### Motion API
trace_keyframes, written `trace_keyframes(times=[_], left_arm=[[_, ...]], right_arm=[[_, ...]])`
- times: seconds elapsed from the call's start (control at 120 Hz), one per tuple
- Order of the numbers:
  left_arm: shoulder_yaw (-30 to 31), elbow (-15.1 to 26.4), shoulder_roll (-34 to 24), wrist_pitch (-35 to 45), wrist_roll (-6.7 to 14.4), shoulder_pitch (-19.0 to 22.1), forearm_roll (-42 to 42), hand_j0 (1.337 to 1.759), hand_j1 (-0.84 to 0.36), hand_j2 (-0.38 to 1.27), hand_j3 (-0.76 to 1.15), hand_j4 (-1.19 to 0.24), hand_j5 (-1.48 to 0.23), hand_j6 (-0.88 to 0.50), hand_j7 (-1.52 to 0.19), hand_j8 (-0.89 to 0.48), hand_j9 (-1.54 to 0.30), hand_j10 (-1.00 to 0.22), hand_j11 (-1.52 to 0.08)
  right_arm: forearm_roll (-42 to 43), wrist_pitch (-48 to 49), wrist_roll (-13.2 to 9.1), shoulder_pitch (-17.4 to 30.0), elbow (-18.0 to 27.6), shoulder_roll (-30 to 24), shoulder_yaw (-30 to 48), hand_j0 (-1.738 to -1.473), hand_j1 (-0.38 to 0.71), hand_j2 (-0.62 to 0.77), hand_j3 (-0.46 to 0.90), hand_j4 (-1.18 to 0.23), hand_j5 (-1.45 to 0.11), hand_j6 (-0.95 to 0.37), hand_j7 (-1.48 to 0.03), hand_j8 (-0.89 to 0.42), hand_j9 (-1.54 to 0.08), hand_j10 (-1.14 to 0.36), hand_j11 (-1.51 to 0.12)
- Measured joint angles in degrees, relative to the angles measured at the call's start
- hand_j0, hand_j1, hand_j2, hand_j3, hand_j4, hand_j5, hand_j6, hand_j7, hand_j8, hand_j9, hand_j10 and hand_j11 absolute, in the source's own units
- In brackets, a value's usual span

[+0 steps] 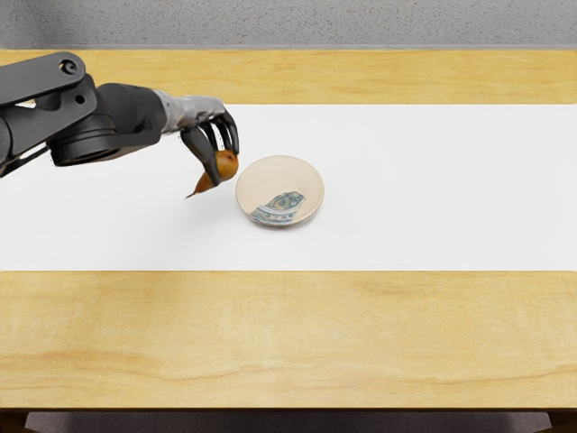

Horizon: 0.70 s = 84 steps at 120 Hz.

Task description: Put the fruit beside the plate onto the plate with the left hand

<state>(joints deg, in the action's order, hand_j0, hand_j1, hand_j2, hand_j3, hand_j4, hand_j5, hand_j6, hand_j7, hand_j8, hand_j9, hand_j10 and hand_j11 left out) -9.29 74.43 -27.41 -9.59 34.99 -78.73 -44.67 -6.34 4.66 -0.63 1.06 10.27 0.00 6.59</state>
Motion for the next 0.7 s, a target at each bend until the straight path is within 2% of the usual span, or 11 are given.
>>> trace_keyframes(times=[0.35,0.7], left_arm=[[-0.1,-7.8,7.2,-0.7,0.0,-3.5,0.5,1.656,-0.38,0.62,0.0,-0.76,-1.01,-0.5,-1.01,-0.6,-1.01,-0.76,-1.01],[0.3,-13.6,13.5,-1.4,0.0,-5.8,0.5,1.657,-0.4,0.68,0.0,-0.77,-1.03,-0.48,-1.03,-0.6,-1.03,-0.78,-1.03]], right_arm=[[0.0,0.0,0.0,-0.1,0.0,0.0,0.0,-1.658,-0.31,-0.01,0.0,-0.03,-0.04,-0.03,-0.04,-0.03,-0.04,-0.03,-0.04],[0.0,0.0,0.0,-0.1,-0.1,0.0,0.1,-1.658,-0.31,-0.01,0.0,-0.03,-0.04,-0.03,-0.04,-0.03,-0.04,-0.03,-0.04]])
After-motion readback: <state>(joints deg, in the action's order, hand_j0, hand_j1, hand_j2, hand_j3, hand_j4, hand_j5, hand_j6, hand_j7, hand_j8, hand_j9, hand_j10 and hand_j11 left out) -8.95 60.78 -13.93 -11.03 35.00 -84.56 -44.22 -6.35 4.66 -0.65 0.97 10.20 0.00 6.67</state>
